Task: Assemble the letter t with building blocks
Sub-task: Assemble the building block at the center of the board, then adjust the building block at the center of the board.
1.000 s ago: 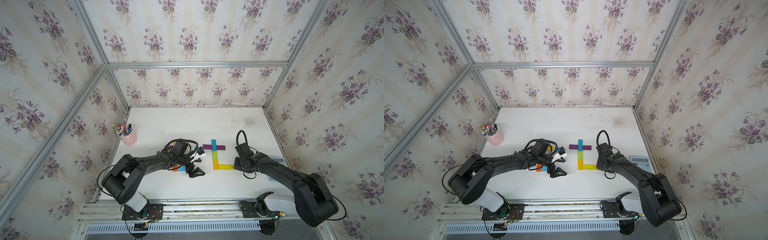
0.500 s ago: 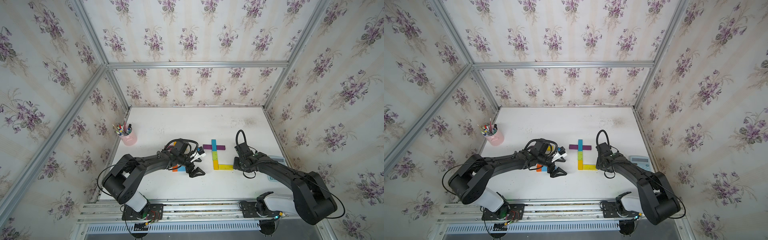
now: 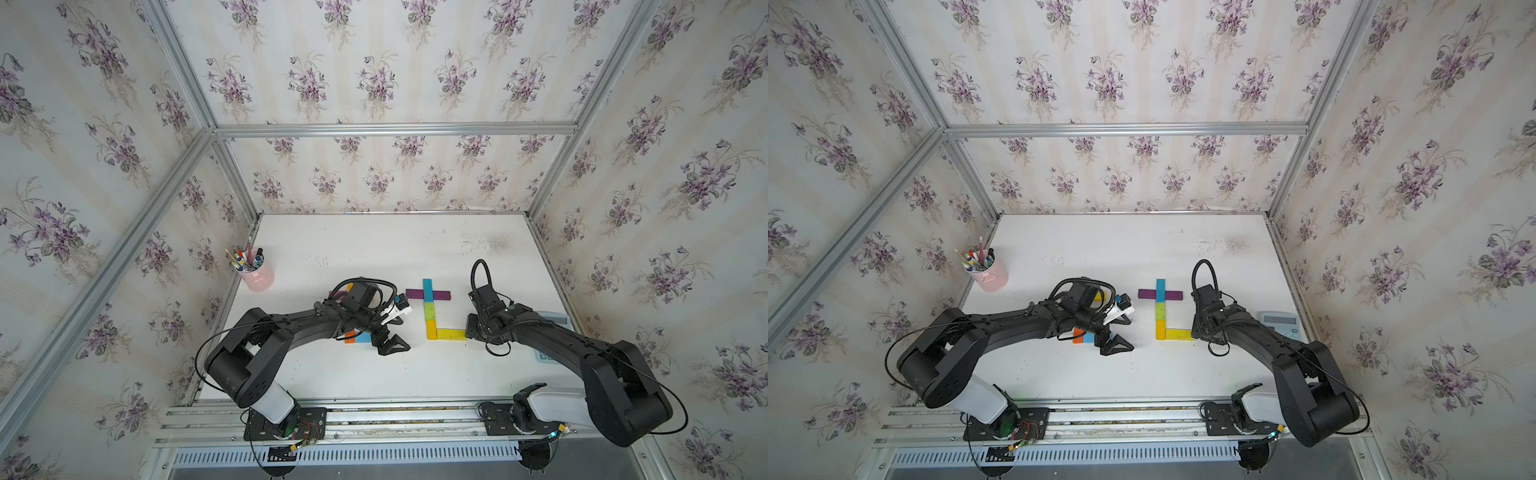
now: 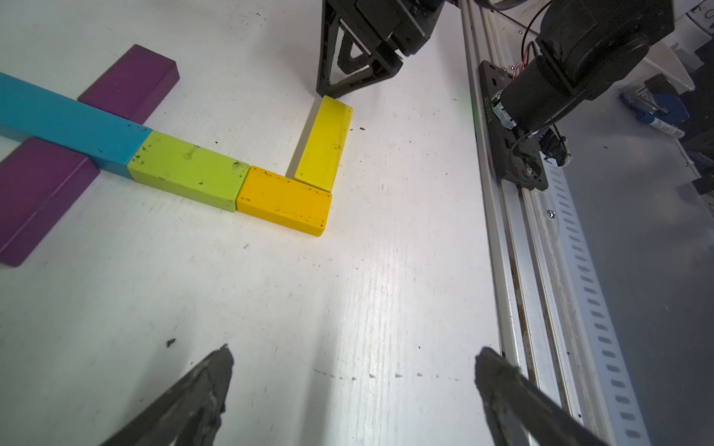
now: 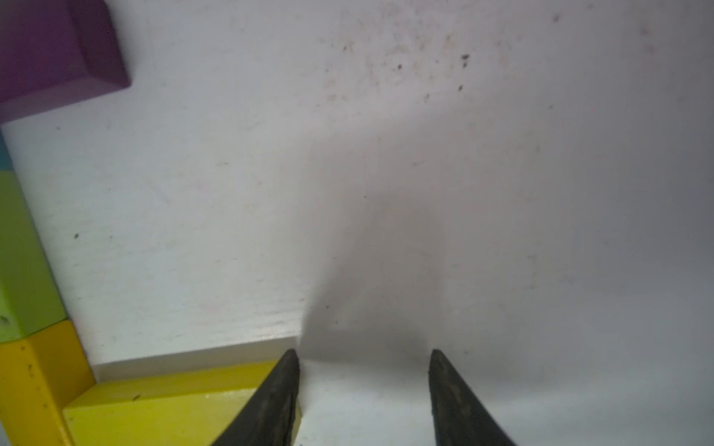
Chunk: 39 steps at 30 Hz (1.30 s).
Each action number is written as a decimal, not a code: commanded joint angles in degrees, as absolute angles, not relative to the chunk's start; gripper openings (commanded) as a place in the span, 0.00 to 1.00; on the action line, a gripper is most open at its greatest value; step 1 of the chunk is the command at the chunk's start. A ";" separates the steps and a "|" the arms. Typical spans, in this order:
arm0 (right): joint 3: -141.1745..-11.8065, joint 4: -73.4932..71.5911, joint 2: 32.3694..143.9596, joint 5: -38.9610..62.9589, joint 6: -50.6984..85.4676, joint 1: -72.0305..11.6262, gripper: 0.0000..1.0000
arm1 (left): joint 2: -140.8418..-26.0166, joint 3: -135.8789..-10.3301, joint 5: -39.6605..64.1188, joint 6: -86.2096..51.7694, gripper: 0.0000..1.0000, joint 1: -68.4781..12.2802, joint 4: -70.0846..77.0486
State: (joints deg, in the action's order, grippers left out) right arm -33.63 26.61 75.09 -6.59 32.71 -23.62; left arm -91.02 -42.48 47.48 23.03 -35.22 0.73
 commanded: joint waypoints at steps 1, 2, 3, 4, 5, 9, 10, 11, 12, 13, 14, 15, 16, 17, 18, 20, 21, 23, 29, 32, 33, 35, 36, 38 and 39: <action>-33.98 26.06 74.97 -6.66 32.52 -23.71 0.55 | -91.05 -42.89 48.12 23.73 1.00 -35.23 0.71; -34.01 26.10 74.97 -6.78 32.56 -23.66 0.55 | -91.05 -42.89 48.07 23.74 1.00 -35.24 0.63; -34.01 26.11 75.05 -6.78 32.52 -23.65 0.55 | -91.03 -42.89 48.12 23.73 1.00 -35.24 0.66; -34.01 26.10 75.10 -6.77 32.43 -23.67 0.55 | -91.01 -42.89 48.09 23.73 1.00 -35.24 0.67; -34.01 26.02 75.15 -6.71 32.44 -23.69 0.55 | -91.05 -42.97 48.30 23.73 1.00 -35.24 0.68; -34.09 25.79 75.50 -6.37 32.35 -23.64 0.56 | -91.23 -43.07 48.07 23.88 1.00 -35.24 0.38; -34.17 25.84 75.63 -6.50 32.26 -23.65 0.56 | -91.23 -43.11 48.09 23.90 1.00 -35.25 0.27; -34.23 25.92 75.76 -6.38 32.17 -23.69 0.56 | -91.23 -43.13 48.10 23.91 1.00 -35.24 0.33; -34.28 25.92 75.85 -6.34 32.21 -23.68 0.56 | -91.31 -43.15 47.98 23.91 1.00 -35.24 0.27; -34.28 25.85 75.93 -6.26 32.12 -23.65 0.56 | -91.32 -43.15 48.02 23.86 1.00 -35.24 0.33; -34.28 25.84 76.01 -6.12 32.08 -23.69 0.57 | -91.32 -43.15 48.03 23.91 1.00 -35.22 0.24; -34.29 25.84 76.09 -6.21 32.08 -23.64 0.57 | -91.38 -43.18 48.08 23.98 1.00 -35.24 0.23; -34.34 25.88 76.16 -6.31 32.08 -23.70 0.57 | -91.41 -43.24 48.09 23.99 1.00 -35.24 0.12; -34.36 26.00 76.20 -6.39 32.08 -23.67 0.57 | -91.41 -43.24 48.09 23.99 1.00 -35.24 0.14; -34.45 26.29 76.14 -6.69 32.10 -23.68 0.57 | -91.41 -43.24 48.12 24.00 1.00 -35.24 0.09; -34.92 27.32 75.90 -7.54 32.24 -23.68 0.57 | -91.36 -43.24 48.13 24.07 1.00 -35.24 0.11; -35.19 28.16 75.57 -8.14 32.42 -23.72 0.57 | -91.41 -43.24 48.12 24.08 1.00 -35.24 0.06; -35.74 29.49 74.38 -9.32 32.69 -23.70 0.56 | -91.41 -43.24 48.08 24.08 1.00 -35.24 0.09; -35.91 30.61 70.05 -8.91 32.61 -23.71 0.55 | -93.03 -43.70 46.26 23.07 1.00 -36.31 0.63; -35.44 30.38 67.95 -7.57 31.98 -23.65 0.55 | -93.42 -43.74 36.98 21.90 1.00 -40.93 1.58; -35.29 30.22 67.04 -6.94 31.74 -23.70 0.55 | -93.28 -43.18 33.61 20.94 1.00 -42.65 3.24; -34.58 29.21 65.11 -5.36 30.98 -23.70 0.55 | -93.04 -42.54 30.54 18.63 1.00 -44.72 5.54; -34.17 28.40 64.17 -4.49 30.56 -23.66 0.55 | -92.63 -42.67 28.77 16.51 1.00 -45.38 6.07; -33.99 27.51 63.14 -3.73 29.38 -23.64 0.55 | -91.05 -42.31 25.09 13.06 1.00 -46.87 7.08; -34.33 27.59 63.11 -4.03 28.74 -23.65 0.55 | -89.76 -41.98 22.69 12.48 1.00 -48.04 7.35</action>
